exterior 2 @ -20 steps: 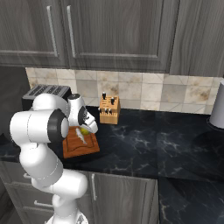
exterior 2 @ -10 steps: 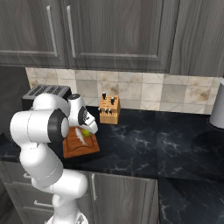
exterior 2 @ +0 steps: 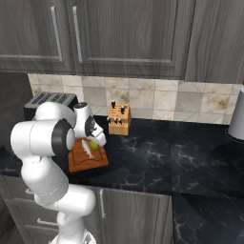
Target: Retrieve a lemon from the fridge and place it on the cutting board with the fish.
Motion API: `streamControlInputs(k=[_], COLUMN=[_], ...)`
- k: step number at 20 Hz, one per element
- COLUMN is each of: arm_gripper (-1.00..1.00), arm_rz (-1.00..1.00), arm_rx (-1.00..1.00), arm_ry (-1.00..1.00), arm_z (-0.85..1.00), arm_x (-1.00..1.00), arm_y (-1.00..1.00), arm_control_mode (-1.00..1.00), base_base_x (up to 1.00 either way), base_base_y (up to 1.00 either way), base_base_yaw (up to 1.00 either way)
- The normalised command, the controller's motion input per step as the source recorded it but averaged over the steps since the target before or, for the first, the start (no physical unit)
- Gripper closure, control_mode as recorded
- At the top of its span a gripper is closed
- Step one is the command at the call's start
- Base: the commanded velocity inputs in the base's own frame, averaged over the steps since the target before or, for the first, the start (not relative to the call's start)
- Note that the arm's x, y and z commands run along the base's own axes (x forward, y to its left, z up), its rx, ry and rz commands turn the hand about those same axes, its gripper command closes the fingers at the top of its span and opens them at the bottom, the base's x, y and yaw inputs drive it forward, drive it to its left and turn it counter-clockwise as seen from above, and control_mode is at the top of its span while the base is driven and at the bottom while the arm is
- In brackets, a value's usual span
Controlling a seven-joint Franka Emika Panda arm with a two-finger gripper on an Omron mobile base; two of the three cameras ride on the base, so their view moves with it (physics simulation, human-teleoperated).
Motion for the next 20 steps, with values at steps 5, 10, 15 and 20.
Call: streamControlInputs(k=[5, 10, 15, 20], arm_gripper=[-1.00, -1.00, -1.00, -1.00], arm_rz=[-0.09, -0.05, -0.02, -0.01], arm_rx=[0.00, 0.00, 0.00, 0.00], arm_ry=[0.08, 0.05, 0.03, 0.00], arm_z=[0.06, 0.13, 0.23, 0.10], arm_x=[-0.18, -0.23, -0.18, -0.37], arm_y=[0.00, 0.00, 0.00, 0.00], arm_control_mode=[-1.00, -1.00, -1.00, -1.00], base_base_x=[0.00, 0.00, 0.00, 0.00], base_base_y=[0.00, 0.00, 0.00, 0.00], base_base_yaw=[0.00, 0.00, 0.00, 0.00])
